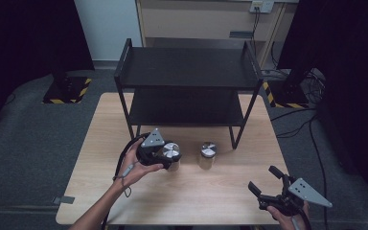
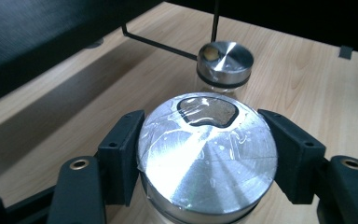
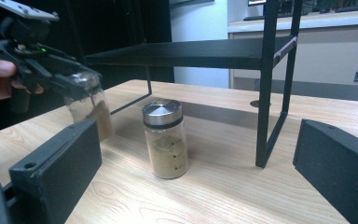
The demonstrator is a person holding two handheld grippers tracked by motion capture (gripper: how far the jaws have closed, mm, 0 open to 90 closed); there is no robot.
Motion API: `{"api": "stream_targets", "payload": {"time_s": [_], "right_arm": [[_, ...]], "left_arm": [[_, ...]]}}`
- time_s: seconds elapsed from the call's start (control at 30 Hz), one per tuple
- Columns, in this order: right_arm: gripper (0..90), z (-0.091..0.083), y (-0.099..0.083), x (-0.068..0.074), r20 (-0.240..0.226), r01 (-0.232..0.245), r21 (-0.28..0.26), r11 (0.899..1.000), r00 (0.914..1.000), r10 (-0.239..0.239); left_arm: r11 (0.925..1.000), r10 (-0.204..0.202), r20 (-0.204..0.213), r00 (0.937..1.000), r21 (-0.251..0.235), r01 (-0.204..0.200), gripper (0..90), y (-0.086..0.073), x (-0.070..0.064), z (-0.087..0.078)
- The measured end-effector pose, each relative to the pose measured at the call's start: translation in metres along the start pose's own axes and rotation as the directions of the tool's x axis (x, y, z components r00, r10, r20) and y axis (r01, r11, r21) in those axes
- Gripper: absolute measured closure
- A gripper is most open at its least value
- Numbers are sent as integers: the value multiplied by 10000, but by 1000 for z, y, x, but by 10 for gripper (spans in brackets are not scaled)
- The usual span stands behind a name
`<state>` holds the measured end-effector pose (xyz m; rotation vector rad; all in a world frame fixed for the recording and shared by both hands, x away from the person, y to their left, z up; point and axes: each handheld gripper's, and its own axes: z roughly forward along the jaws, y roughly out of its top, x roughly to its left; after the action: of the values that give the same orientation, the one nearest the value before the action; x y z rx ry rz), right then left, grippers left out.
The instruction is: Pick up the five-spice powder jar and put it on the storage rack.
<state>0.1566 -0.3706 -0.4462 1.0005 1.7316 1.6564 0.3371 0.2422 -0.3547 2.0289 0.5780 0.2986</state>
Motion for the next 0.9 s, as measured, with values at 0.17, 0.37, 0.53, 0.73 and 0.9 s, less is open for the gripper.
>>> {"api": "stream_targets", "payload": {"time_s": [0.17, 0.37, 0.53, 0.73, 0.9], "right_arm": [[10, -1, -1, 1, 41, -54, -73, 10000, 10000, 55], [10, -2, -1, -1, -47, -96, -145, 9998, 9999, 95], [10, -2, -2, -1, -31, -180, -221, 9996, 9998, 179], [10, -1, -2, -1, -108, -214, -177, 9996, 9997, 212], [10, -2, -3, -1, 110, -441, -164, 9989, 9990, 443]], "left_arm": [[9999, -112, 27, 9999, -80, 112, 333, 11, -3, -16], [9995, -257, 57, 9997, -185, 258, 333, 25, -5, -36], [9988, -341, 113, 9994, -357, 345, 334, 36, -4, -53], [9988, -249, 106, 9996, -420, 253, 333, 52, -4, -71], [9994, -113, 103, 9999, -333, 117, 333, 63, -6, -84]]}}
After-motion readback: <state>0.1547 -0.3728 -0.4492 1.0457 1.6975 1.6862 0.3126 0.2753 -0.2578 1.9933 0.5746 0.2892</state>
